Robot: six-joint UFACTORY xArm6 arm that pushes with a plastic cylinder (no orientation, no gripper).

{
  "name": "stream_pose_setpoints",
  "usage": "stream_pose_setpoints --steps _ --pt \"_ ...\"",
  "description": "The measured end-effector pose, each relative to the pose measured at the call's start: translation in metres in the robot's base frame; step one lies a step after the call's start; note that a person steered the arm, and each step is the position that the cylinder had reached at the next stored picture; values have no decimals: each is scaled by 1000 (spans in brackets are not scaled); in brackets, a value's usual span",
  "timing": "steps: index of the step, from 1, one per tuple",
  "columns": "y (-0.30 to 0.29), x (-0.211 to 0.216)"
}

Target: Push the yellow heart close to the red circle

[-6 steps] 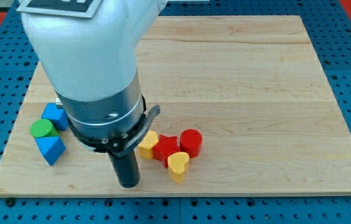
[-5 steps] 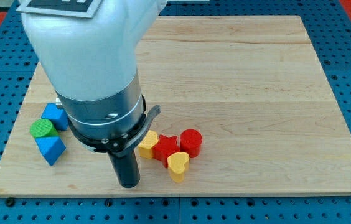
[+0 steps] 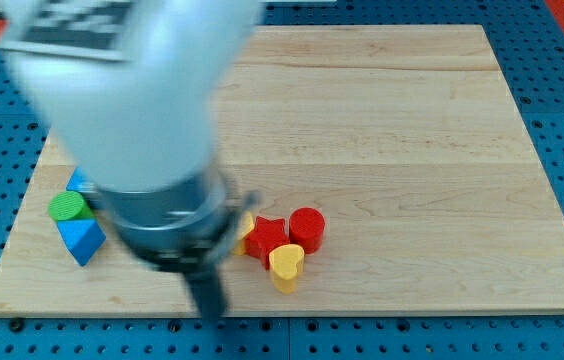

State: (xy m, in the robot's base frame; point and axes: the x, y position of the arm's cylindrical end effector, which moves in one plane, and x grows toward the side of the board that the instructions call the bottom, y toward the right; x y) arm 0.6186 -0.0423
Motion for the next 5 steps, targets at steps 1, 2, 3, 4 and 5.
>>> stream_pose_setpoints --steps 1,2,3,4,5 --pt "41 -12" --pt "69 -24" --pt "81 -32" --pt "26 -26" --pt "-17 -31"
